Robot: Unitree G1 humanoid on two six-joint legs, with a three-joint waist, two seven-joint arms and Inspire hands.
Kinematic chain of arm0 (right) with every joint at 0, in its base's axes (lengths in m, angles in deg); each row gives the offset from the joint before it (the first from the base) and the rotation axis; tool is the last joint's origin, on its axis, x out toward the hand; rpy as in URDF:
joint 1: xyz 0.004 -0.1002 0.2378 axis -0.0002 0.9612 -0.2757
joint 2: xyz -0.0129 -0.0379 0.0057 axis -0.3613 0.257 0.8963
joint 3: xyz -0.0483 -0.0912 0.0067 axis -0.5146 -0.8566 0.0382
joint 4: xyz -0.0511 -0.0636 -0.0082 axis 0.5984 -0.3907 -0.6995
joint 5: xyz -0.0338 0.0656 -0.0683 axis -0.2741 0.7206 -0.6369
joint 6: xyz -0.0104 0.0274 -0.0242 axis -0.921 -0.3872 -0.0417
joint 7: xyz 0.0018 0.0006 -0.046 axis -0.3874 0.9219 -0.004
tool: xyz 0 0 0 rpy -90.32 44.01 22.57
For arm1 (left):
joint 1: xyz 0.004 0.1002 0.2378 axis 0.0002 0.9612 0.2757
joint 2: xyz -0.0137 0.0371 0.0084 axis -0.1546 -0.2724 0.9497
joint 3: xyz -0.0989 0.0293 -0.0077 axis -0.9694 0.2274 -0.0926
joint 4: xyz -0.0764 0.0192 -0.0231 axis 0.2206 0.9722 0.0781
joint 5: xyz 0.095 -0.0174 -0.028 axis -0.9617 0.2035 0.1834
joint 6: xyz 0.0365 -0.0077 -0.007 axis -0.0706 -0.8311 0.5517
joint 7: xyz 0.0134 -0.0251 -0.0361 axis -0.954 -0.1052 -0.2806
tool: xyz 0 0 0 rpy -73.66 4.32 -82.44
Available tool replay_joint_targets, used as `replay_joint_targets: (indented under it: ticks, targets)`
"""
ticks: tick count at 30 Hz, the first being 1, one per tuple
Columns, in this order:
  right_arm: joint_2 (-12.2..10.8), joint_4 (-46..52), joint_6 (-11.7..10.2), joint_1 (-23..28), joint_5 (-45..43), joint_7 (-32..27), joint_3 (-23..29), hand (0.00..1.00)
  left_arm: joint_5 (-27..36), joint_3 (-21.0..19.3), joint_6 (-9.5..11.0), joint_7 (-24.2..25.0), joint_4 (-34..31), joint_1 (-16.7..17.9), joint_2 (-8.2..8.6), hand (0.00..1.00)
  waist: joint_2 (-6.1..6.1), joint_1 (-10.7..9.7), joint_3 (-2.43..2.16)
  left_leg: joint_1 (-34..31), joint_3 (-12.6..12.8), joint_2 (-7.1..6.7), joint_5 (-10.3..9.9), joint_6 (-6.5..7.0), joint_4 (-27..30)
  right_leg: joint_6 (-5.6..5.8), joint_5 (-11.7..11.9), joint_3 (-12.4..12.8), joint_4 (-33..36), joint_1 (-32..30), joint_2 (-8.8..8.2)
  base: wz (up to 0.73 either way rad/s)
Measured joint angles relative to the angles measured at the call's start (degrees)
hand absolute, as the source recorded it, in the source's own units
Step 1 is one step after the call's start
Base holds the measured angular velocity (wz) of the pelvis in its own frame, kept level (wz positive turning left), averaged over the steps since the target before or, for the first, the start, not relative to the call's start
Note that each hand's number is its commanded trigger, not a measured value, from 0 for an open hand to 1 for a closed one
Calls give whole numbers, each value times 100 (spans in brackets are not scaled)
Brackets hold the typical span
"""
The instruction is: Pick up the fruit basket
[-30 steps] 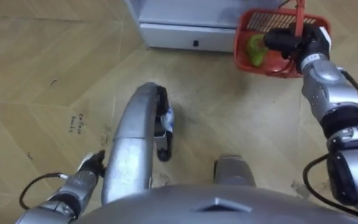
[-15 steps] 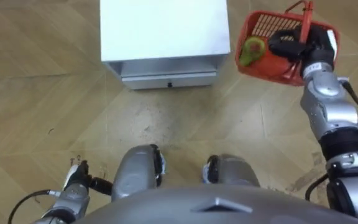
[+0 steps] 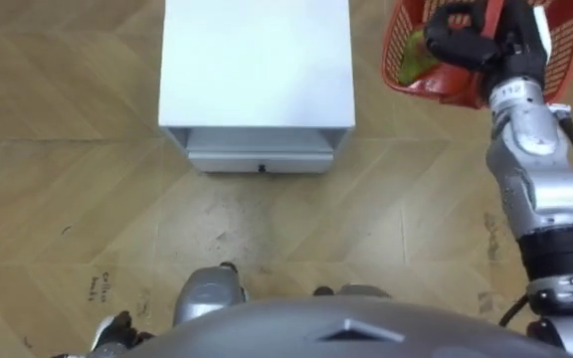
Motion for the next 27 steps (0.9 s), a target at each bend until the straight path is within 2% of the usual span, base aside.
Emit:
replay_joint_targets:
  ticks: [7,13,18,21,22,26,27]
  targets:
    - [-39,177,72,7,-250,400,-16,100,-13,-206,-75,230,1,35,107,0,65,135,-34,260,-2,2,0,0,-34,0,0,-43,-19,250,1,0]
    - [-170,242,129,6,-340,717,-68,100,-13,-236,-117,381,-27,42,116,0,65,280,-43,314,-3,-5,0,1,-22,3,-2,-64,13,286,-26,0]
    - [-227,325,206,2,-344,1017,-75,100,-68,-395,-121,518,-62,19,105,0,35,302,-48,292,-2,-36,3,12,-21,20,-12,-125,37,286,-72,4]
    - [-231,321,248,-31,-218,1121,-76,100,-126,-428,-122,553,-64,-34,84,0,-7,318,-20,283,6,-64,-6,29,2,46,-44,-125,74,301,-98,8]
    - [-246,310,248,-57,-225,1119,-77,100,-126,-426,-125,568,-109,-35,85,0,-29,316,15,276,19,-107,-25,61,39,76,-114,-125,183,283,-153,12]
    - [-303,176,248,-122,-262,1051,-116,100,-136,-411,-125,663,-91,-148,105,0,-32,304,53,117,68,-224,-227,239,338,194,-215,-143,448,237,-346,11]
    - [-336,71,248,-128,-303,1054,-167,100,-187,-408,-125,678,-37,-195,105,0,-18,319,62,115,85,-287,-283,299,364,234,-238,-146,742,119,-431,0]
